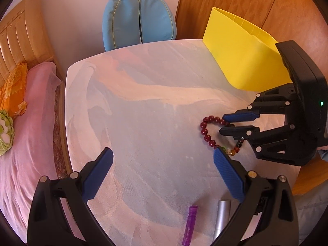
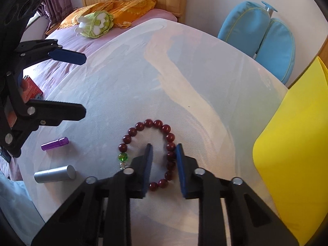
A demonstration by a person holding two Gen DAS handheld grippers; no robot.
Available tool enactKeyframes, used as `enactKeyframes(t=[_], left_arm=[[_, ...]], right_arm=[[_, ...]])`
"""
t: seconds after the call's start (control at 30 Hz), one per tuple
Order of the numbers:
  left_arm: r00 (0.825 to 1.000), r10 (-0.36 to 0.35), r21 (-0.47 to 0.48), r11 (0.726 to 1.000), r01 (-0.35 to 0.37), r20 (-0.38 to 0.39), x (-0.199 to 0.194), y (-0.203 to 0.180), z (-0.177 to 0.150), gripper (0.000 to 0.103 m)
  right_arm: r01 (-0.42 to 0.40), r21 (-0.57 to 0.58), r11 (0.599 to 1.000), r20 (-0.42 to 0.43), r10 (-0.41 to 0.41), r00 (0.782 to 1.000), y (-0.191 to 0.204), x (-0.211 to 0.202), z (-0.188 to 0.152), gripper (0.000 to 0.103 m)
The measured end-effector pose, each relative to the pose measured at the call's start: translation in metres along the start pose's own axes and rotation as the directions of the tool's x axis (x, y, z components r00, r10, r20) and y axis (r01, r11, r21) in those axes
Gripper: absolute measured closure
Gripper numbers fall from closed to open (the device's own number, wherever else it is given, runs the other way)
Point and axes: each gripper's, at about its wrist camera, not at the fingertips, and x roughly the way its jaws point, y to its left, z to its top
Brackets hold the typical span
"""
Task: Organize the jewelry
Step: 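Grasp the dark red bead bracelet with the right gripper and lift, then carry the dark red bracelet over the yellow bin with the right gripper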
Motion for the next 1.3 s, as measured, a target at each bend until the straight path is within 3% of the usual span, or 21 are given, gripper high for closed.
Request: enactKeyframes(t=[0.13, 0.53, 1.0, 1.3], left_arm=[[1.000, 0.007, -0.009, 1.000, -0.007, 0.000, -0.003, 0.001, -0.001, 0.007], [1.000, 0.012, -0.004, 1.000, -0.012, 0.024, -0.020, -0.021, 0.011, 0.007], [0.993, -0.111, 0.191, 0.977, 0.099, 0.050, -0.028, -0.118, 0.060, 0.007], [0.981, -0.162, 0.287, 0.949, 0.126, 0.103, -0.041, -0.164, 0.112, 0.007]], right_arm=[[-0.030, -0.038, 0.999, -0.007, 0.030, 1.000, 0.011, -0.002, 0.001, 0.092], [-0.037, 0.017, 0.999, 0.138, 0.034, 0.990, -0.014, -0.079, -0.017, 0.092], [0.025, 0.128, 0.991, 0.225, -0.054, 0.973, -0.047, -0.155, -0.078, 0.092], [0.067, 0.201, 0.977, 0.315, -0.129, 0.940, -0.082, -0.207, -0.088, 0.092]])
